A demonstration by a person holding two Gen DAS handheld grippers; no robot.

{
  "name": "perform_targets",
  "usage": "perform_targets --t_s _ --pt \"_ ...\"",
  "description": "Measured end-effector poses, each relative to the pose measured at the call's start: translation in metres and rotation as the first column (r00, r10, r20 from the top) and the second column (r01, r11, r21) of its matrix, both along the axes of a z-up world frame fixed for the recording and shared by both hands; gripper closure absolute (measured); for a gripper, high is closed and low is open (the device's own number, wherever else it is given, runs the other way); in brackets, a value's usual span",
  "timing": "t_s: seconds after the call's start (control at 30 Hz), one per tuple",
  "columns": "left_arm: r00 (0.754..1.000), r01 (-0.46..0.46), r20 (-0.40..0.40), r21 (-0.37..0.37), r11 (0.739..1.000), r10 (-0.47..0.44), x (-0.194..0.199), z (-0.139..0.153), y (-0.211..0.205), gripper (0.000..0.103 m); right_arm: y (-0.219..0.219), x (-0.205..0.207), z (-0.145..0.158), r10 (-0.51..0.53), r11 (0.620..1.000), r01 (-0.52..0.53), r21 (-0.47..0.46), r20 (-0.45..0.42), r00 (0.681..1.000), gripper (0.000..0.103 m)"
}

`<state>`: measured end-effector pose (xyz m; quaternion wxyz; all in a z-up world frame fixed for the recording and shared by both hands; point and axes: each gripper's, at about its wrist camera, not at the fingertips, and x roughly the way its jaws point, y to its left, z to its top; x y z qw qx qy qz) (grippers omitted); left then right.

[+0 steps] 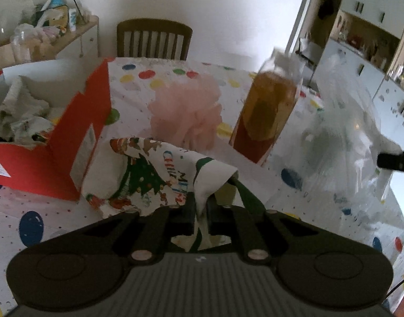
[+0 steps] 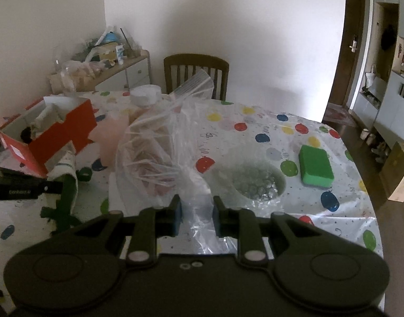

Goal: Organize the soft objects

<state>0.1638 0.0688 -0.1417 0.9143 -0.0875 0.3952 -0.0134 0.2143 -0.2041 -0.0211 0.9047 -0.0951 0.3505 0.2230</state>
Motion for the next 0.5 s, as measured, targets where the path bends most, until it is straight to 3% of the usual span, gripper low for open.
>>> perform_targets --t_s 0.5 --pt "0.991 -0.027 0.129 -0.101 0.995 0.04 -0.019 0.058 0.038 0.095 0.039 -0.023 0.024 0.041 0.999 -0.041 0.017 -0.003 0.999 0.08"
